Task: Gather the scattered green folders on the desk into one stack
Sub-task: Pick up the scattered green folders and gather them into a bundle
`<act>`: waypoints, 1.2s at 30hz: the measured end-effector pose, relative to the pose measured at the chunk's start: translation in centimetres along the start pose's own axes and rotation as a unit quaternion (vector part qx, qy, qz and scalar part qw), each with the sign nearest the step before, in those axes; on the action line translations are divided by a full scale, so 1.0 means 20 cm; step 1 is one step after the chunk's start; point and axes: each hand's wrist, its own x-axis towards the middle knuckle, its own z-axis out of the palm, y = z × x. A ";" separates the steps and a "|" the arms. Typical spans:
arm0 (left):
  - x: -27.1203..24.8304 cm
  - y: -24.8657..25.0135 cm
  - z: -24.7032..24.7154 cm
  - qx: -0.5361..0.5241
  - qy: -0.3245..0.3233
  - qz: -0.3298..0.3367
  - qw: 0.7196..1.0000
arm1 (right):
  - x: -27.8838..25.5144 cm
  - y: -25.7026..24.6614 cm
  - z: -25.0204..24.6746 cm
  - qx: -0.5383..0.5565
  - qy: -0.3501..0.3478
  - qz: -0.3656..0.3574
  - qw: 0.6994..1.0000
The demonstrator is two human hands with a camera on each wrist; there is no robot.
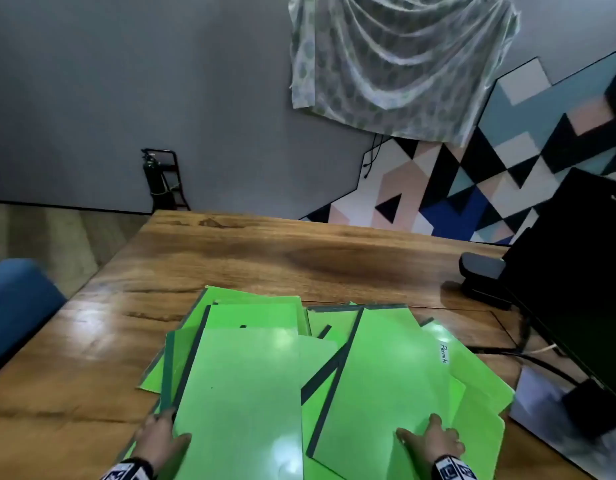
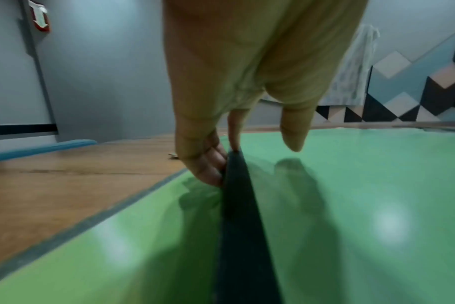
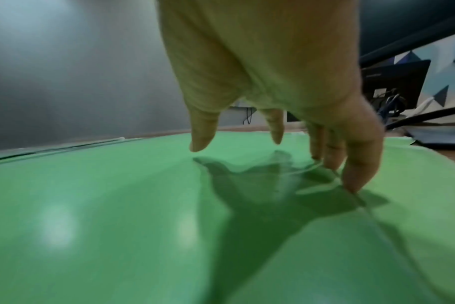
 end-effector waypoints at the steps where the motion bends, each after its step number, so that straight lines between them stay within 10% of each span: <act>1: -0.01 0.02 0.00 -0.001 0.004 -0.024 1.000 | -0.01 -0.02 -0.01 0.003 0.000 0.007 1.000; 12: -0.11 0.30 0.09 -0.093 -0.015 -0.013 0.995 | -0.14 -0.24 0.16 -0.088 -0.013 -0.090 0.992; 21: -0.14 0.32 0.07 -0.249 -0.065 -0.026 0.966 | -0.07 -0.16 0.03 0.056 0.042 0.086 0.994; 36: -0.16 0.51 0.14 -0.190 -0.132 0.018 0.973 | -0.24 -0.28 0.11 0.351 -0.083 -0.111 0.926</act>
